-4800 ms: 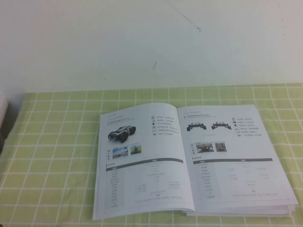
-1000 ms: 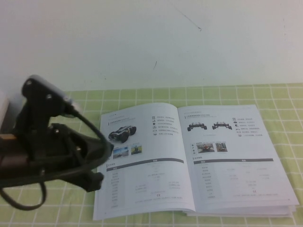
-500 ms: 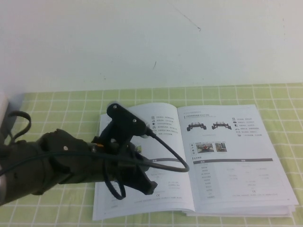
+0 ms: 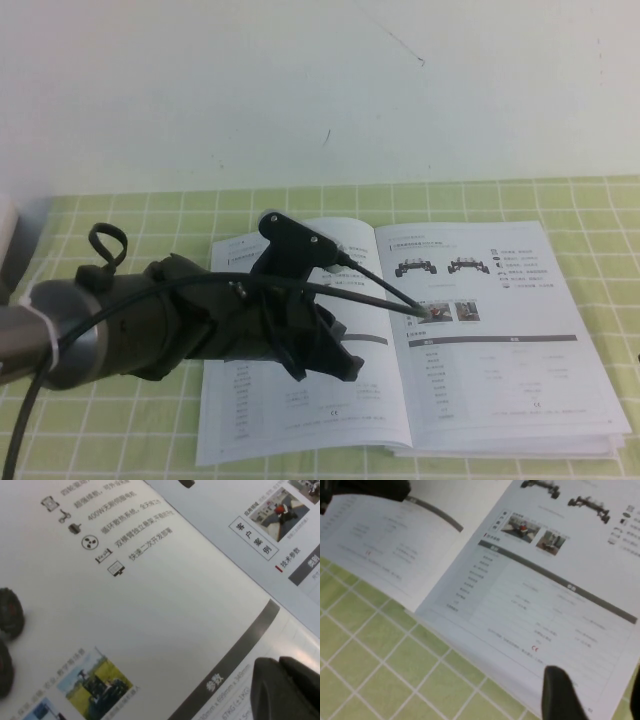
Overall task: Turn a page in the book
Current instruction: Open the closed book
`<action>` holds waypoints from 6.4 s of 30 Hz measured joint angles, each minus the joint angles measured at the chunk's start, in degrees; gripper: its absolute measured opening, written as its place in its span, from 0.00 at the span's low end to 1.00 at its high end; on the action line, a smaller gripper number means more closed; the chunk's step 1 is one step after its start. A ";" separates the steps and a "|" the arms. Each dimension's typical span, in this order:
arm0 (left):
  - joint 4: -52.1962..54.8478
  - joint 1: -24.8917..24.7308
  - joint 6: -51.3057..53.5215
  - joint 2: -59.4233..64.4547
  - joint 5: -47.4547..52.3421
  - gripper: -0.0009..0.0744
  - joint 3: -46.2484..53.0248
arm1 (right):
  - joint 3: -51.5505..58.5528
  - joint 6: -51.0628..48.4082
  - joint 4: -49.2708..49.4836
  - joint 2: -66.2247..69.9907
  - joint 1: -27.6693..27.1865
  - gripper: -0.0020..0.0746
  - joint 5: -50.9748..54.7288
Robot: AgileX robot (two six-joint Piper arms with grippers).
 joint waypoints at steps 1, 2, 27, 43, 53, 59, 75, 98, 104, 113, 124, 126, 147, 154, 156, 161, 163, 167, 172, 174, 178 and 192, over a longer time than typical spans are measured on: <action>-0.74 0.00 0.93 0.37 0.00 0.01 -0.09 | -1.01 -0.09 -0.64 1.55 0.88 0.42 0.40; -1.53 0.00 1.49 0.61 0.00 0.01 -0.09 | -2.37 -0.09 -1.54 3.49 1.84 0.42 0.81; -10.97 0.00 7.57 5.34 0.42 0.01 -0.09 | -22.65 31.17 -31.63 37.28 11.10 0.36 -2.05; -11.29 0.00 8.57 5.51 0.53 0.01 -0.13 | -22.95 35.02 -28.20 46.00 11.10 0.65 -5.89; -11.33 0.00 9.02 5.51 0.53 0.01 -0.13 | -23.09 35.37 -25.23 47.05 11.10 0.65 -5.98; -11.33 0.00 9.02 5.51 0.53 0.01 -0.13 | -23.09 35.48 -25.10 47.05 11.10 0.63 -5.98; -11.33 0.00 8.97 5.51 0.53 0.01 -0.13 | -23.09 36.81 -24.17 47.27 11.10 0.60 -5.98; -11.33 0.00 9.05 6.59 0.29 0.01 -0.22 | -26.19 37.00 -21.12 47.38 11.10 0.51 -1.52; -11.65 0.00 9.05 10.41 0.07 0.01 -0.57 | -31.09 36.91 -22.09 47.38 11.10 0.51 5.03; -11.88 0.00 8.95 10.96 0.40 0.01 -0.73 | -31.52 36.88 -24.54 47.38 11.10 0.51 6.37; -11.88 0.00 8.95 10.96 0.40 0.01 -0.73 | -31.53 31.16 -18.23 49.97 11.10 0.56 5.16; -11.88 0.00 8.95 10.96 0.40 0.01 -0.73 | -31.53 29.12 -16.20 51.04 11.10 0.59 5.28; -11.88 0.00 8.90 11.00 0.43 0.01 -0.73 | -34.50 33.05 -23.16 52.99 11.10 0.62 10.44; -11.88 0.00 8.90 11.00 0.53 0.01 -0.73 | -35.64 36.27 -25.74 52.99 11.10 0.62 11.38; -11.88 0.00 8.90 11.00 0.53 0.01 -0.73 | -35.64 36.27 -25.07 52.99 11.10 0.62 10.89; -11.91 0.00 8.90 11.00 0.53 0.01 -0.73 | -35.64 36.27 -24.72 53.49 11.10 0.62 9.90; -11.91 0.00 8.90 11.00 0.53 0.01 -0.73 | -35.64 36.27 -24.61 54.10 11.10 0.62 9.80; -11.91 0.00 8.90 11.00 0.53 0.01 -0.73 | -35.77 36.40 -24.29 55.40 11.10 0.62 9.66; -11.91 0.00 8.90 11.00 0.53 0.01 -0.73 | -36.16 36.64 -22.29 55.89 11.00 0.62 9.66; -11.91 0.00 8.90 11.00 0.53 0.01 -0.73 | -36.26 36.23 -20.98 56.01 10.89 0.62 9.77; -11.91 0.00 9.13 11.00 0.53 0.01 -0.73 | -36.24 34.29 -17.03 56.37 10.89 0.62 9.77; -11.91 0.00 9.13 11.00 0.53 0.01 -0.73 | -36.24 27.39 -4.74 56.74 10.89 0.54 11.14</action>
